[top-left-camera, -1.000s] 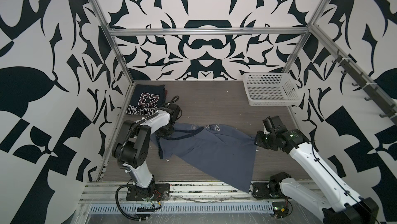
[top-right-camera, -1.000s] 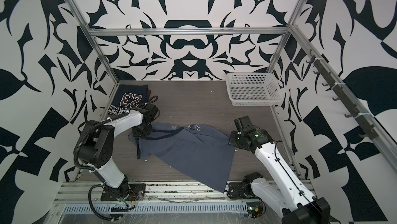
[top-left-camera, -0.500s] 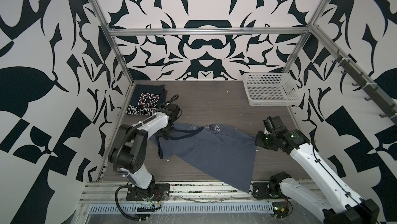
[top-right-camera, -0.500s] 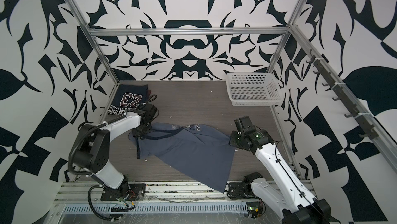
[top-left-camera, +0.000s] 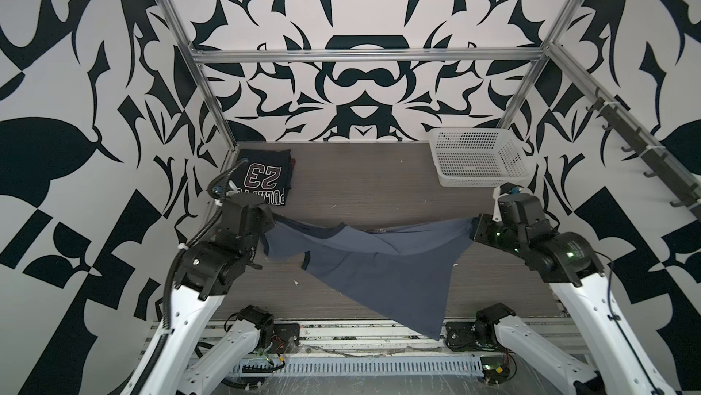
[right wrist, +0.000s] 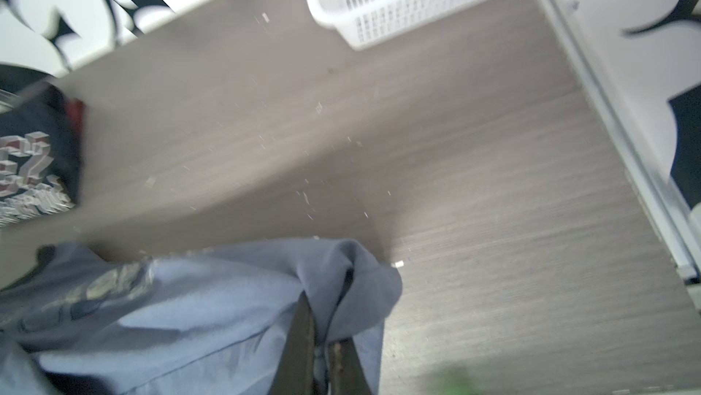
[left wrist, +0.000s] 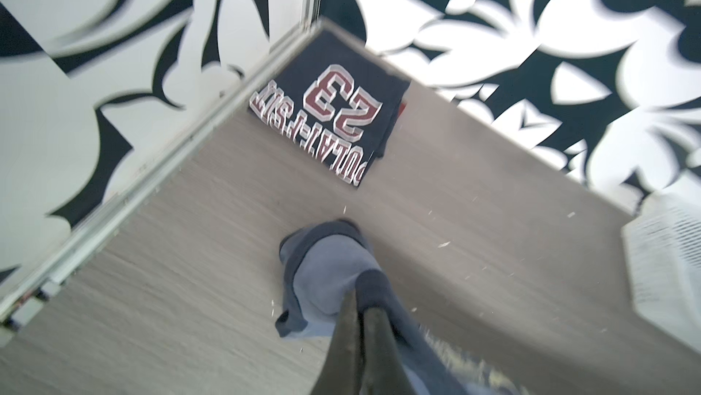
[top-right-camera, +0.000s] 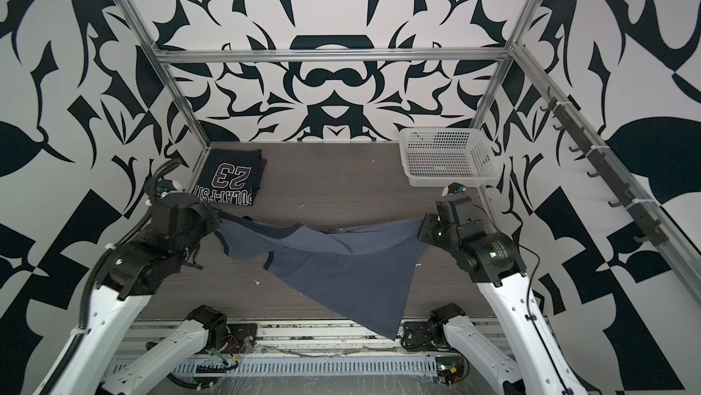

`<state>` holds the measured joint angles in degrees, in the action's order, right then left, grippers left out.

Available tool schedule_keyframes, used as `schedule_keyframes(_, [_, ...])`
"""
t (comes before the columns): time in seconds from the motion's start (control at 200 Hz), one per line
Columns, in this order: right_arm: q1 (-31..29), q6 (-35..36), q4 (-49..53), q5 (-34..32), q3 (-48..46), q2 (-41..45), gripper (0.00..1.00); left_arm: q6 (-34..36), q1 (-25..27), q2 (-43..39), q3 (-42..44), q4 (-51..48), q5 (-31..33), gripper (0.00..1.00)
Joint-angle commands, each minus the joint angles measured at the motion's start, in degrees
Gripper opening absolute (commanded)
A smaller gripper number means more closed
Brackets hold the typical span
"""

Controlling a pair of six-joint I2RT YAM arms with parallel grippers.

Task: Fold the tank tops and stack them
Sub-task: 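Lift the blue-grey top and swing it up between both grippers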

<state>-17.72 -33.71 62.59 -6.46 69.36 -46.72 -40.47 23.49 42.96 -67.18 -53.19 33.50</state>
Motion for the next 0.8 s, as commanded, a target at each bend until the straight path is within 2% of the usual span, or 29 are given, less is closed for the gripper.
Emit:
schedule_keyframes(0.0, [0.14, 2.8, 1.0, -0.3, 9.34, 1.12, 0.0, 2.4, -0.13, -2.74, -9.17, -5.18, 3.77, 0.0])
schedule_keyframes(0.28, [0.13, 4.39, 5.91, 6.63, 34.94, -2.51, 0.0, 8.83, -0.17, -4.0, -35.19, -9.76, 3.42, 0.0])
schedule_keyframes(0.405, [0.14, 4.6, 9.25, 8.74, 44.81, -5.71, 0.0, 10.12, -0.17, -3.4, -42.49, -11.46, 3.07, 0.0])
schedule_keyframes(0.505, [0.14, 4.94, 9.6, 8.47, 47.53, -7.21, 0.0, 10.55, -0.16, -2.9, -41.3, -11.06, 3.59, 0.0])
schedule_keyframes(0.605, [0.13, 6.88, 7.97, 5.48, 44.49, -8.67, 0.0, 9.49, 0.07, -0.43, -35.24, -11.17, 7.04, 0.0])
schedule_keyframes(0.695, [0.14, 8.81, 5.26, 2.19, 38.55, -10.4, 0.0, 8.34, 0.11, 5.98, -29.72, -13.61, 12.76, 0.0])
schedule_keyframes(0.8, [0.14, 10.29, 2.81, 0.01, 33.26, -12.43, 0.0, 6.28, 0.05, 14.6, -28.64, -17.42, 12.63, 0.0])
